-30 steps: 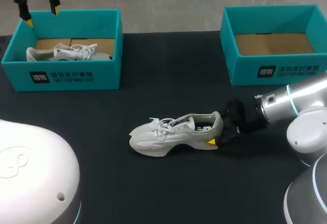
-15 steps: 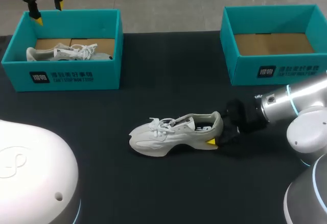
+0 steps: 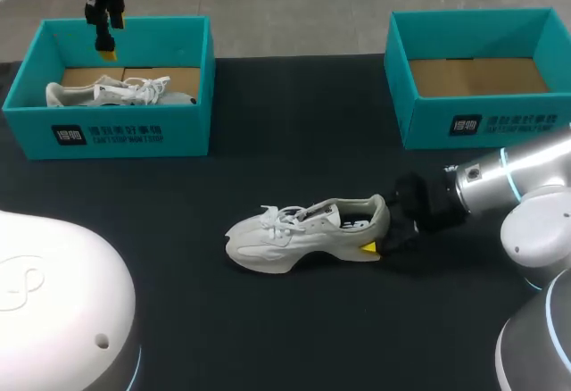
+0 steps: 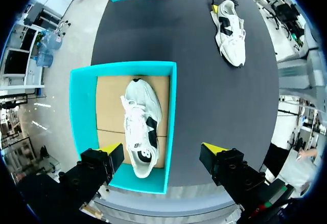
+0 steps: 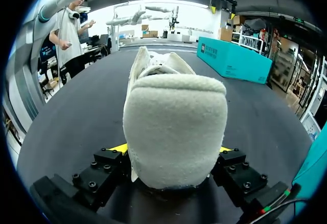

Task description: Take the shoe out of the shoebox, open the shoe tongue, remove and reinsert the insole, then place the shoe into the shoebox

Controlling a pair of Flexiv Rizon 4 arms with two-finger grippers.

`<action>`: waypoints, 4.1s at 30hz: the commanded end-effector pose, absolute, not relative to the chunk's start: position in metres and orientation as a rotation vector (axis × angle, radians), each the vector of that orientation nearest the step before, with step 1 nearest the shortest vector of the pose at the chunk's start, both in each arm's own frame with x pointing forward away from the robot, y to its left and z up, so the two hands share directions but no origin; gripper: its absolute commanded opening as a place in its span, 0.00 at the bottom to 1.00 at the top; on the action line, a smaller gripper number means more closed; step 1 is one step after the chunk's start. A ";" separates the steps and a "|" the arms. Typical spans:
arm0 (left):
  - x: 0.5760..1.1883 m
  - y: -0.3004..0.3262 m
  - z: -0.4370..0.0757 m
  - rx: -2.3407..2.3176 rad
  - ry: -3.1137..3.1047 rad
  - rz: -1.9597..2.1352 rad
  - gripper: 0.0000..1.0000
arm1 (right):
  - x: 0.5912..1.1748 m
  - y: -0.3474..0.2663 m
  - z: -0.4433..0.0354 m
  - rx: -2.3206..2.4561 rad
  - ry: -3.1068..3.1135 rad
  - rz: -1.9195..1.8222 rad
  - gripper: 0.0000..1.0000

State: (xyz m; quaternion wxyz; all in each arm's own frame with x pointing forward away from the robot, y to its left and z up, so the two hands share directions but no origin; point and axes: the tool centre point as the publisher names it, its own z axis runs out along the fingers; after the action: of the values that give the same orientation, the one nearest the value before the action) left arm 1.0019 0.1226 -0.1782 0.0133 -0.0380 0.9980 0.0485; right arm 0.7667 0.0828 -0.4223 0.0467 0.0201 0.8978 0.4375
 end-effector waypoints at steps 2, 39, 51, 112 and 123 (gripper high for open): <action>0.983 0.095 -0.187 -1.147 2.943 -0.090 1.00 | 0.766 0.084 -0.426 0.060 2.741 1.330 0.00; 0.925 0.006 -0.177 -1.651 2.547 -0.042 1.00 | 0.766 0.084 -0.426 0.060 2.741 1.330 0.00; 0.899 -0.034 -0.182 -1.808 2.416 -0.072 1.00 | 0.766 0.084 -0.426 0.060 2.741 1.330 0.00; 0.778 -0.196 -0.255 -1.742 2.576 -0.164 1.00 | 0.766 0.084 -0.426 0.060 2.741 1.330 0.00; 0.767 -0.225 -0.295 -1.780 2.621 -0.138 1.00 | 0.766 0.084 -0.426 0.060 2.741 1.330 0.00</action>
State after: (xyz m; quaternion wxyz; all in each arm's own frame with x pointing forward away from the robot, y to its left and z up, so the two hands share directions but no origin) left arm 0.7626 -0.2113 -0.2811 -0.0122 -0.5615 0.8259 -0.0491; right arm 0.7667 0.0828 -0.4223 0.0467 0.0201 0.8978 0.4374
